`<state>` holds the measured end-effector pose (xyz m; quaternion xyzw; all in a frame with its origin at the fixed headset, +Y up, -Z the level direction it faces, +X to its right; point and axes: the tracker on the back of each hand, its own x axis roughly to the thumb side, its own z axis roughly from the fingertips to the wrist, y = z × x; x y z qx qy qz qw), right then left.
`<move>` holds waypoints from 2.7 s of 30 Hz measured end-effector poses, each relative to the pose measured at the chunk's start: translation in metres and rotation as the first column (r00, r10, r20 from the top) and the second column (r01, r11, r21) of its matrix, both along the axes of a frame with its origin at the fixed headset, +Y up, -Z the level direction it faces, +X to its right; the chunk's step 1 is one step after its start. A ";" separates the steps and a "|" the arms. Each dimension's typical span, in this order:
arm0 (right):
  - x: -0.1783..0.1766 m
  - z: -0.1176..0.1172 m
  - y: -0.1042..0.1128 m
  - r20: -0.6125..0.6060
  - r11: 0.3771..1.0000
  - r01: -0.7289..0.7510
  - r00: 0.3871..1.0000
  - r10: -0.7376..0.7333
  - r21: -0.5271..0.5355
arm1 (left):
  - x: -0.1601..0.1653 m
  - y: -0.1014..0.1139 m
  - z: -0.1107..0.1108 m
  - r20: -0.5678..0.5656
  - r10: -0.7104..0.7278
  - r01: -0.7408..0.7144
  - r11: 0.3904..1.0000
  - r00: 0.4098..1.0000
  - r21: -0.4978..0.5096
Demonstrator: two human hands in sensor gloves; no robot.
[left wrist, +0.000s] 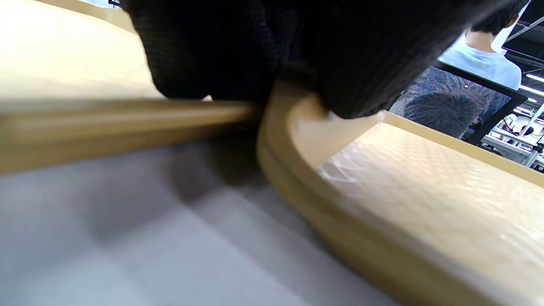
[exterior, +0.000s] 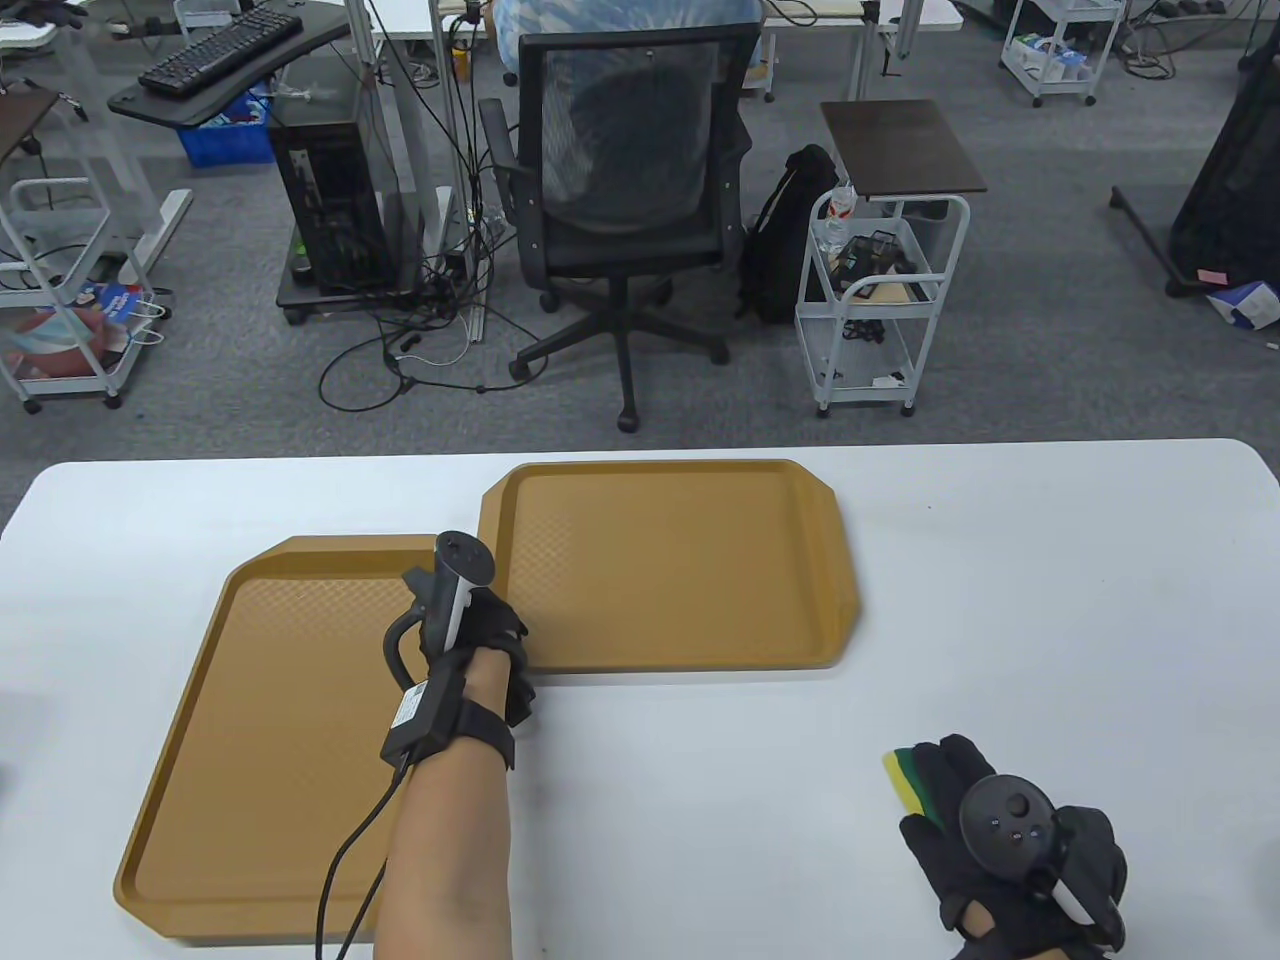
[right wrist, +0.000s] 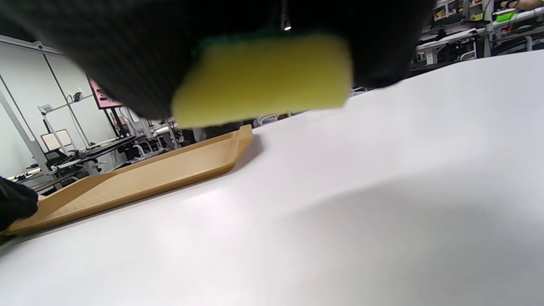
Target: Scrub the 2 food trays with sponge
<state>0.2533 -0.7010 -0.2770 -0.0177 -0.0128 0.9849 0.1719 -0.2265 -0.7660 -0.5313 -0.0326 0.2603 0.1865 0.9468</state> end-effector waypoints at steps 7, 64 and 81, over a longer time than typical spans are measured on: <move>0.000 0.000 0.000 0.004 1.000 -0.006 1.000 0.006 -0.003 | 0.002 0.001 0.000 0.022 -0.076 0.076 0.997 0.997 -0.011; -0.005 -0.003 -0.005 0.049 0.992 -0.126 0.991 0.125 0.026 | -0.272 0.030 0.130 -0.486 0.060 -0.063 0.998 0.872 0.010; 0.001 0.000 0.002 0.054 0.994 -0.082 0.995 0.078 0.073 | -0.065 0.049 0.045 0.257 0.075 -0.086 0.996 0.964 0.034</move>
